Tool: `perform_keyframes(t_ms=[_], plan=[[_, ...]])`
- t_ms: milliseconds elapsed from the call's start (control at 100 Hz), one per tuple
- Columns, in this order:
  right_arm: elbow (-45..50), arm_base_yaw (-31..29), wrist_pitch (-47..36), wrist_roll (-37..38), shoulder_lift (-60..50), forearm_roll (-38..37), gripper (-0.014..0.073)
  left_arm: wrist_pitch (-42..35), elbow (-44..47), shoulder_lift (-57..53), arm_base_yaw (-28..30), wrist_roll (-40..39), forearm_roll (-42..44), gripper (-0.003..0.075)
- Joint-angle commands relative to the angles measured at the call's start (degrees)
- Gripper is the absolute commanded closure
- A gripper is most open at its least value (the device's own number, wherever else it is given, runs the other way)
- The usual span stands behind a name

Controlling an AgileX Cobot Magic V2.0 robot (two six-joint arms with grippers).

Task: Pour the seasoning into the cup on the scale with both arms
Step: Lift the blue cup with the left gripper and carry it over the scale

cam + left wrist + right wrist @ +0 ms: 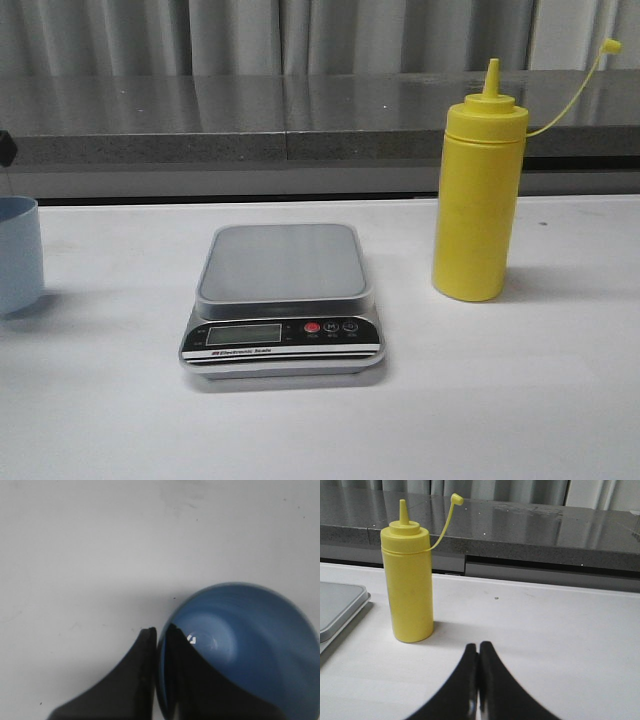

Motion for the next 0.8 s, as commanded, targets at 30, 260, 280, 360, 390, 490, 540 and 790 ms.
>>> perform_keyframes(t_ms=[30, 260, 280, 360, 390, 490, 540, 790], plan=[[-1.23, -0.22, -5.08, 0.0, -1.05, -0.65, 0.0661, 2.72, -6.17, -2.41, -2.44, 0.12, -0.87, 0.074], [-1.23, -0.22, -5.08, 0.0, -1.05, -0.65, 0.0661, 6.82, -15.44, -2.41, -11.05, 1.02, -0.87, 0.074], [-1.23, -0.22, -5.08, 0.0, -1.05, -0.65, 0.0661, 6.82, -16.1, -2.41, -11.94, 1.02, -0.87, 0.074], [-1.23, -0.22, -5.08, 0.0, -1.05, -0.65, 0.0661, 6.82, -18.39, -2.21, -15.28, 1.02, -0.87, 0.074], [-1.23, -0.22, -5.08, 0.0, -1.05, -0.65, 0.0661, 6.82, -19.21, -1.98, -16.33, 1.02, -0.87, 0.074], [-1.23, -0.22, -5.08, 0.0, -1.05, -0.65, 0.0661, 6.82, -21.54, -0.65, -19.7, 1.02, -0.87, 0.074], [-1.23, -0.22, -5.08, 0.0, -1.05, -0.65, 0.0661, 6.94, -22.53, 0.45, -20.78, 1.02, -0.87, 0.074], [-1.23, -0.22, -5.08, 0.0, -1.05, -0.65, 0.0661, 7.81, -28.24, 7.18, -25.35, 1.02, -0.87, 0.074]])
